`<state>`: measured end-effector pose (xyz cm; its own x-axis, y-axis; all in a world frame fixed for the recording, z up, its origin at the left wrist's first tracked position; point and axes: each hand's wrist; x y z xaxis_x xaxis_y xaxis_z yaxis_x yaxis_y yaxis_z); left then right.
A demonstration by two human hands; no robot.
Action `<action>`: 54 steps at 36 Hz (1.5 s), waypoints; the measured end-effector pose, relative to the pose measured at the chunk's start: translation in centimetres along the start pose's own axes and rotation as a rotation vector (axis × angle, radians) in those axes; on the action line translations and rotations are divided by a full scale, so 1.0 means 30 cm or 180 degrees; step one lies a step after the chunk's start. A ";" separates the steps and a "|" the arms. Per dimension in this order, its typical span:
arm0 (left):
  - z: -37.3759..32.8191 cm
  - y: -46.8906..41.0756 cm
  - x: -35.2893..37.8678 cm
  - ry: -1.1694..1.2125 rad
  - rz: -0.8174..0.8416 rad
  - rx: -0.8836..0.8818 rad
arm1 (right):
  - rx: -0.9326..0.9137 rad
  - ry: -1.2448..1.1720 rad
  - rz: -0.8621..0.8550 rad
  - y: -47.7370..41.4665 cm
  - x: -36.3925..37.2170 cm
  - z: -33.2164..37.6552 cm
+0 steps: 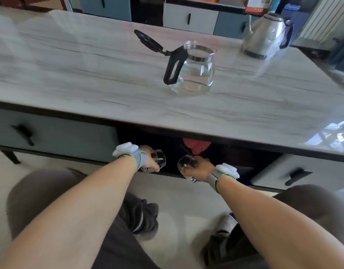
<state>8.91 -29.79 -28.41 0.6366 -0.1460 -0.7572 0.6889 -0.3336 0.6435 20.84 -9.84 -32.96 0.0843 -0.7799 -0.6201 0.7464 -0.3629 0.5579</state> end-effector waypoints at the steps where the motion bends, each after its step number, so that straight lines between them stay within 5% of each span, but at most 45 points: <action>1: 0.012 -0.080 0.033 -0.0170 -0.0095 -0.0018 | -0.0021 0.0094 -0.0103 -0.012 0.016 0.007; 10: -0.012 -0.086 0.074 -0.0331 -0.0809 -0.0055 | -0.0196 0.0282 -0.0597 -0.050 0.093 0.047; 25: 0.001 -0.144 0.057 -0.1173 -0.0862 0.0061 | -0.0625 0.0881 -0.0463 -0.079 0.103 0.132; 32: -0.012 -0.178 0.063 -0.1068 -0.0996 0.0139 | -0.0689 0.0823 -0.0557 -0.094 0.129 0.137; 47: 0.029 -0.171 0.129 -0.0689 -0.2140 0.0227 | -0.0784 0.0267 -0.0892 -0.092 0.153 0.127; 54: 0.029 -0.151 0.114 -0.0842 -0.2080 0.0147 | -0.0747 0.0479 -0.0945 -0.086 0.139 0.144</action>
<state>7.66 -29.59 -34.02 -0.0120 -0.1218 -0.9925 0.8823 -0.4683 0.0468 16.43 -14.35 -34.59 -0.0748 -0.5693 -0.8187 0.8818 -0.4212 0.2123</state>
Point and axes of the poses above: each hand's wrist, its own y-axis away from the middle knuckle, its own x-axis out of the palm, z = x × y, and after that the axes turned 8 degrees about -y, right-handed
